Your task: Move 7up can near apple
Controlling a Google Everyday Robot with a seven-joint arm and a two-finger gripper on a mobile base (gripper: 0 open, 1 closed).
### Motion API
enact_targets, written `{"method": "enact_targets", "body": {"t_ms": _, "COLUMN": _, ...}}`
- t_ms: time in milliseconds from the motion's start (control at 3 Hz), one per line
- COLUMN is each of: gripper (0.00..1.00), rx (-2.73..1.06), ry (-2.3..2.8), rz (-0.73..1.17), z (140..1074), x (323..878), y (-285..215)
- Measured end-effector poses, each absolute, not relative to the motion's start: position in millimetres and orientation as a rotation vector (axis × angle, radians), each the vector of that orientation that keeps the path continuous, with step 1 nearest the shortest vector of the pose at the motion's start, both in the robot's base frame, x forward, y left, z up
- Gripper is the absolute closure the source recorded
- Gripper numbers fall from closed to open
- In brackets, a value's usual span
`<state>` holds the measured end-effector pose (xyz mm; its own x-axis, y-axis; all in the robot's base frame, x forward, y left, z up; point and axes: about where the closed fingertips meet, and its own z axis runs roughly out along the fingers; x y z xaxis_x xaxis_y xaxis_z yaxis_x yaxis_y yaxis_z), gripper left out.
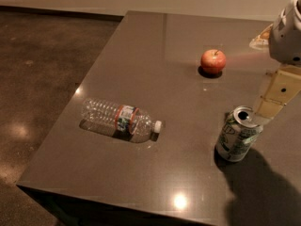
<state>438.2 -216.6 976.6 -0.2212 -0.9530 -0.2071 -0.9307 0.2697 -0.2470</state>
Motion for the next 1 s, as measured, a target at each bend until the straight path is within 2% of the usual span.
{"method": "enact_targets", "body": {"t_ms": 667, "gripper": 0.0, "rx": -1.74, "ry": 2.197, "rz": -0.045, "z": 974, "x": 424, "y": -212}}
{"method": "enact_targets", "body": {"t_ms": 1000, "gripper": 0.0, "rx": -1.74, "ry": 2.185, "rz": 0.062, "z": 957, "x": 413, "y": -215}}
